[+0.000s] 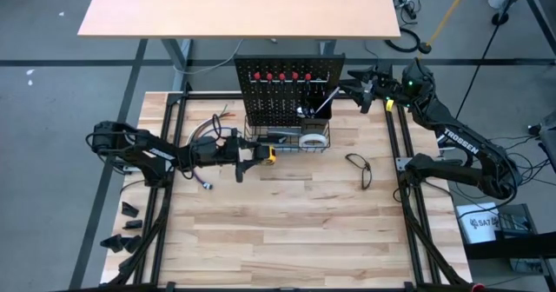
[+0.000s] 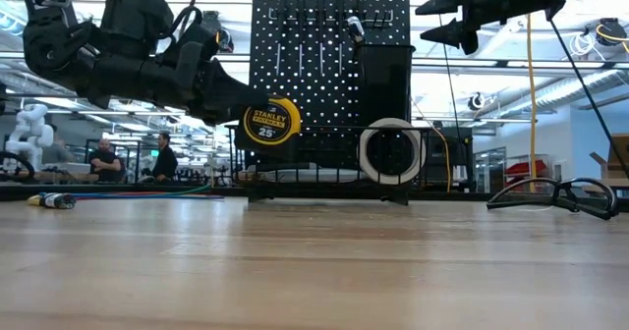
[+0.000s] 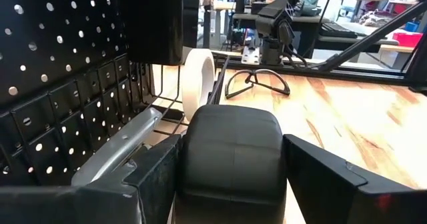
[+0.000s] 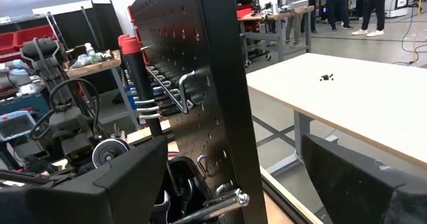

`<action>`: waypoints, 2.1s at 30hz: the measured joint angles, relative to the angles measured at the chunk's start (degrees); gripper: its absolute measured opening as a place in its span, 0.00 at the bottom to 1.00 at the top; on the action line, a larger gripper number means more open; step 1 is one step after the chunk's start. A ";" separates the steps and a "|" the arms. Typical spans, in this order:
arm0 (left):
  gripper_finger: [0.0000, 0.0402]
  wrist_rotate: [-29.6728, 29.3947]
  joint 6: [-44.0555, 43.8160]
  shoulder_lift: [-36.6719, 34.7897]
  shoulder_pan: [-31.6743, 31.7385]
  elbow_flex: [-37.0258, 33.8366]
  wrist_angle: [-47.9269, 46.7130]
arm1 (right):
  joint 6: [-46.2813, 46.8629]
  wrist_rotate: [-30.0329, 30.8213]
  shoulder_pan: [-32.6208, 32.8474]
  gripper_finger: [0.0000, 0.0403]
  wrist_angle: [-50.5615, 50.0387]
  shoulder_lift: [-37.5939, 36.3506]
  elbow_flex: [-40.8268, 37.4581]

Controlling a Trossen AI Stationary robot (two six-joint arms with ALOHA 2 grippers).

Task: Hang tools onto peg board
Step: Hang the measuring tape into the pegboard basket, then put the safety goggles into the pegboard basket

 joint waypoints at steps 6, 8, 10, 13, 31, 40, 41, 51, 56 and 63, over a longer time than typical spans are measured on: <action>0.63 -0.20 0.02 0.00 0.00 0.00 -0.04 | 0.43 0.00 0.00 0.84 0.00 0.00 0.00; 0.63 -0.06 0.04 0.00 0.02 0.00 -0.04 | 0.43 0.00 0.00 0.84 -0.02 0.00 0.00; 0.63 0.11 0.04 0.00 0.04 0.00 -0.11 | 0.43 0.00 0.00 0.84 -0.02 0.00 0.00; 0.63 0.52 0.07 0.00 0.07 0.00 -0.18 | 0.43 0.00 0.00 0.84 -0.04 0.00 0.00; 0.63 -0.30 -2.78 -0.02 0.04 0.01 -0.82 | 0.45 -0.17 0.00 0.84 -0.35 -0.02 0.00; 0.63 -0.28 -2.81 -0.07 0.04 0.02 -1.24 | 1.08 -0.17 0.00 0.84 -0.46 -0.02 0.00; 0.63 -0.28 -2.81 -0.07 0.04 0.02 -1.26 | 1.08 -0.17 0.00 0.84 -0.46 -0.02 0.00; 0.77 -0.92 -2.84 -1.74 0.14 0.02 -1.75 | 1.50 -0.48 0.05 0.84 -0.49 -0.02 0.01; 0.81 -0.78 0.38 -3.61 0.09 0.02 -1.77 | 1.63 -1.39 0.07 0.84 -0.50 -0.02 0.02; 0.81 -0.41 4.47 -10.84 -1.17 0.02 -2.85 | -0.01 -1.68 0.74 0.84 -0.47 -0.47 0.02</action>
